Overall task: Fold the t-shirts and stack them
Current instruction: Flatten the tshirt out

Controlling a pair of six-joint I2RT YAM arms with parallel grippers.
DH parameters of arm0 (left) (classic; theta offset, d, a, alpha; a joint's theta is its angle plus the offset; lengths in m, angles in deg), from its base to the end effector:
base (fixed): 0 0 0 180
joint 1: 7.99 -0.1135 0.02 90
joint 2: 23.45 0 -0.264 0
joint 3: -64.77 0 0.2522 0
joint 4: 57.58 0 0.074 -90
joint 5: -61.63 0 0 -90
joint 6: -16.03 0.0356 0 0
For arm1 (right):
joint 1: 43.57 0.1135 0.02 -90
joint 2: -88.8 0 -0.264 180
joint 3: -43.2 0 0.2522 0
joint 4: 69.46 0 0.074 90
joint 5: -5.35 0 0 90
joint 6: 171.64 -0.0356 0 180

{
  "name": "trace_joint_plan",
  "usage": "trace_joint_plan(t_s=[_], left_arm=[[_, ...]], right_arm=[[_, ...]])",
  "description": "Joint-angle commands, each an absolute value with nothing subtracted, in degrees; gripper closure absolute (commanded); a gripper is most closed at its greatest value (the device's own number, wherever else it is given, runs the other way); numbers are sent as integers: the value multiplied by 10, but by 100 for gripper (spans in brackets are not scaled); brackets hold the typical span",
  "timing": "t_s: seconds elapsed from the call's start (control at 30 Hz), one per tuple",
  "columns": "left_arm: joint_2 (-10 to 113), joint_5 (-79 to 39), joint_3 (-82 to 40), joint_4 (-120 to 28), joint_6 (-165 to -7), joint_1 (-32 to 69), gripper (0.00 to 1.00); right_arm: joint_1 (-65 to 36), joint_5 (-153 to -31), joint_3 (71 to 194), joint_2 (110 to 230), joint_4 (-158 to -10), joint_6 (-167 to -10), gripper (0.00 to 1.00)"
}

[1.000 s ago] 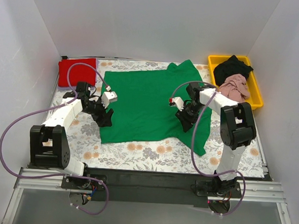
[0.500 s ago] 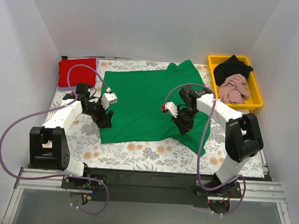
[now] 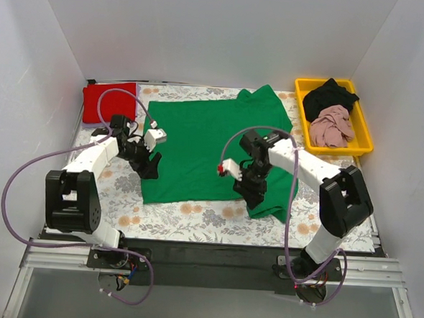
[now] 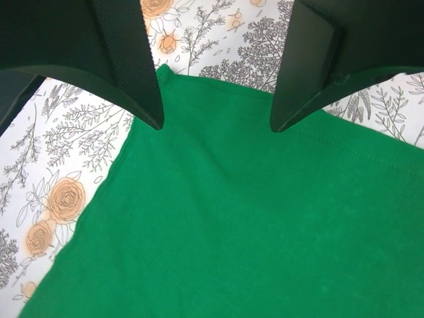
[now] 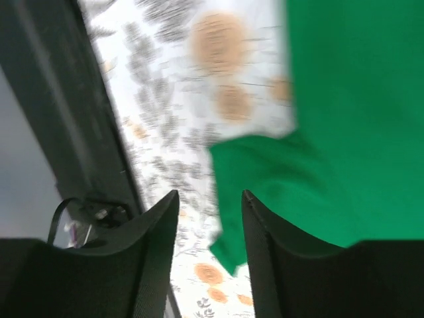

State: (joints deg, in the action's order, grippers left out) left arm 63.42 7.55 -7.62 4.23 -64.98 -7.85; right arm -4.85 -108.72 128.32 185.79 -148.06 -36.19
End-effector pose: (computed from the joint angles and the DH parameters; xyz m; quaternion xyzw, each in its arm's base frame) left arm 0.2741 -0.0216 0.2141 0.1119 0.9385 -0.2965 0.1368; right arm 0.2235 0.1978 0.2172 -0.6549 0.7264 0.2084 0.0082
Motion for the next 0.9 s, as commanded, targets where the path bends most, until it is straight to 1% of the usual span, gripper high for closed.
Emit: trace_joint_plan(t_s=[0.0, 0.03, 0.1, 0.13, 0.2, 0.23, 0.27, 0.33, 0.43, 0.47, 0.53, 0.6, 0.67, 0.77, 0.83, 0.87], left_arm=[[662, 51, -114, 23, -716, -79, 38], [672, 46, -120, 16, -728, -78, 39], [705, 22, -145, 14, -761, -70, 49], [718, 8, -154, 20, -773, -67, 60], [751, -14, -169, 35, -778, -58, 66], [757, -22, -168, 35, -779, -56, 74], [760, -29, -166, 33, -779, -53, 76], [762, -56, -152, 28, -778, -48, 78], [766, -95, -136, 20, -780, -46, 80], [773, -110, -125, 11, -781, -46, 82], [786, -153, -115, 5, -780, -47, 84], [810, -175, -107, 5, -775, -52, 87], [826, -192, -103, 13, -762, -60, 89], [811, -208, -83, 17, -729, -61, 91], [793, -212, -60, 22, -713, -61, 91], [774, -215, -53, 26, -706, -61, 91]], right_arm=[[-127, -1095, 1360, 1846, -1498, -359, 52], [-139, -1076, 1366, 1858, -1496, -368, 56], [-180, -1042, 1373, 1892, -1491, -380, 66], [-194, -1036, 1373, 1908, -1484, -386, 68], [-226, -1015, 1365, 1923, -1476, -394, 75], [-233, -1006, 1359, 1929, -1467, -395, 78], [-239, -996, 1351, 1934, -1462, -393, 79], [-243, -973, 1317, 1930, -1453, -382, 81], [-242, -963, 1285, 1916, -1437, -374, 80], [-242, -961, 1266, 1915, -1437, -373, 80], [-242, -963, 1250, 1913, -1436, -366, 79], [-231, -963, 1226, 1908, -1431, -366, 77], [-216, -956, 1197, 1901, -1419, -368, 76], [-192, -952, 1165, 1889, -1413, -364, 76], [-173, -945, 1121, 1872, -1408, -363, 77], [-143, -936, 1101, 1863, -1405, -363, 76]])
